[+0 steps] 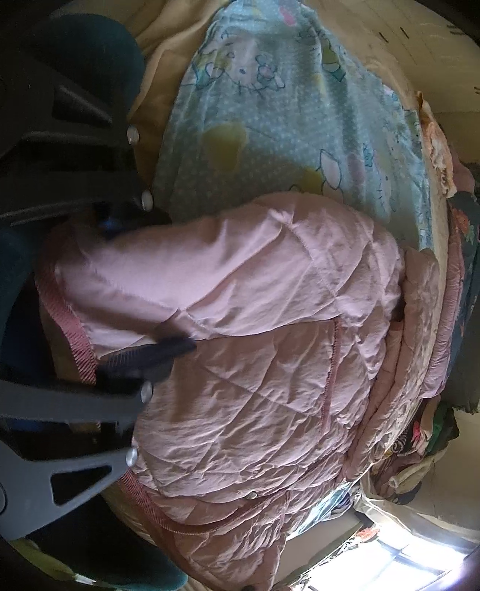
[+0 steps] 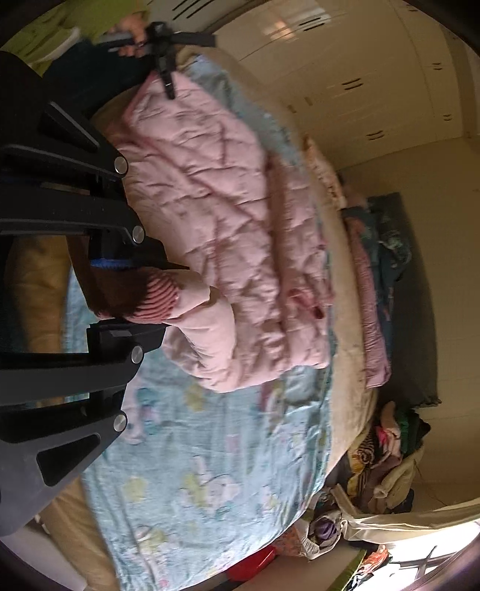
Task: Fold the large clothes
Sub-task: 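Lower both grippers to the ribbed hem and grasp it, then lift the hem with both grippers and fold it toward the collar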
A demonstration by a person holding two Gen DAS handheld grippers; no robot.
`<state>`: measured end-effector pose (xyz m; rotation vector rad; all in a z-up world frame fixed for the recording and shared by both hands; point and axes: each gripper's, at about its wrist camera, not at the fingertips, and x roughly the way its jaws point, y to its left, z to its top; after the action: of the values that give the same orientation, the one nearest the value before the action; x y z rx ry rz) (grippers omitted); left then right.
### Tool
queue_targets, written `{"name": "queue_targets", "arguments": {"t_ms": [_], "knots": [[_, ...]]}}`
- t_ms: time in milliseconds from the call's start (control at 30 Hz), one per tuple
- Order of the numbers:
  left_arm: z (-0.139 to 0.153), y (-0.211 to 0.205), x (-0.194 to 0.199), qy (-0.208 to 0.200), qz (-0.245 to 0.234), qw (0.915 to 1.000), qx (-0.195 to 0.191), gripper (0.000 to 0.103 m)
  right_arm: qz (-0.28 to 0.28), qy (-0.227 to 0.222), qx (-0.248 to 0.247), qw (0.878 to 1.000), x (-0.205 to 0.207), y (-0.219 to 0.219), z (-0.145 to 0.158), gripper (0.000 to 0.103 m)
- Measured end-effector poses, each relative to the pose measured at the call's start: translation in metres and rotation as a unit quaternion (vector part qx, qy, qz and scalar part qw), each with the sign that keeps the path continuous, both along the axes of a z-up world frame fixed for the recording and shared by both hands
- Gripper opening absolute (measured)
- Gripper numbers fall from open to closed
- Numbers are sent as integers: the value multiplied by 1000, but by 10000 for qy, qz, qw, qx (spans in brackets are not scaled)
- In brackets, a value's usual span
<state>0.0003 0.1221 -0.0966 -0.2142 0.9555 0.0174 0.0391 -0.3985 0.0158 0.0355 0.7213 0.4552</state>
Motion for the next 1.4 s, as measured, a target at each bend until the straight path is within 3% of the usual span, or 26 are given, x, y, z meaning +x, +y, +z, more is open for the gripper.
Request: {"name": "queue_targets", "arguments": {"t_ms": [133,267,567,867,1400], "knots": [[9,-1,-3,-191,-75,9998,4,18,-50,-115,281,9995,15,-2,13,18],[24,-3,-1,-424,-149,9990,68,14,-107,-237,427,9987,21,-4,20,17],[61,-1,17,-942,-176,9954,-45,13,-331,-380,752,9959,37,-12,30,17],[92,8,42,-1346,-97,9904,-310,13,-412,-561,760,9947,51,-6,45,17],[126,15,65,-1813,-49,9820,-522,13,-643,-553,984,9915,77,-6,62,17]]}}
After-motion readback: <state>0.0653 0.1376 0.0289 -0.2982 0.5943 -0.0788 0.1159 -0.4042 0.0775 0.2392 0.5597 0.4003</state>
